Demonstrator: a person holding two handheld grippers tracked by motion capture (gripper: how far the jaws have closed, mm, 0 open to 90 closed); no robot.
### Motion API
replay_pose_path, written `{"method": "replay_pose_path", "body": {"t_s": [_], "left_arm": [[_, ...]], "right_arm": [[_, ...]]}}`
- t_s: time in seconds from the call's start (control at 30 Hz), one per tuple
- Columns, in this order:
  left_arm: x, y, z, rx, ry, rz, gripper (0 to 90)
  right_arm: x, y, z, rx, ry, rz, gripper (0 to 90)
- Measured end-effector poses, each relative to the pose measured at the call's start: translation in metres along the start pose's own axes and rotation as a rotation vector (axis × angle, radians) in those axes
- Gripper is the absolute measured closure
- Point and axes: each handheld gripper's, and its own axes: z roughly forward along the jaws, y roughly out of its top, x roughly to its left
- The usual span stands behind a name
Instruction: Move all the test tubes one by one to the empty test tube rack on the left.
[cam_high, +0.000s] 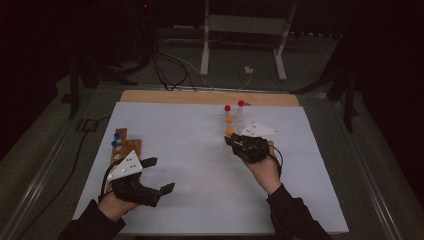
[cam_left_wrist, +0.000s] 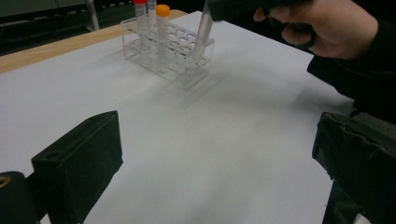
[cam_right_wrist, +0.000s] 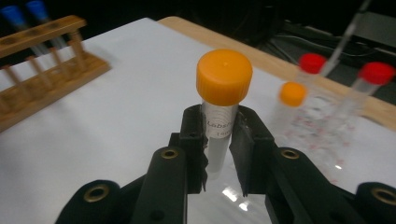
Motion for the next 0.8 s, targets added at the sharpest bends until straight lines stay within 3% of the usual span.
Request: {"method": "replay_pose_path", "body": {"t_s": [0.27, 0.57, 0.8], "left_arm": [[-0.006, 0.008, 0.000, -0.009, -0.017, 0.017, 2.6], [-0.016, 0.013, 0.008, -0.009, -0.072, 0.028, 5.1], [-0.025, 0.019, 0.018, -0.021, -0.088, 0.060, 13.6]], "right_arm": [[0.022, -0.012, -0.002, 0.003, 0.071, -0.024, 75.0], [0.050, -0.027, -0.004, 0.026, 0.156, -0.067, 75.0], [0.069, -0.032, -0.005, 0.039, 0.226, -0.101, 75.0]]}}
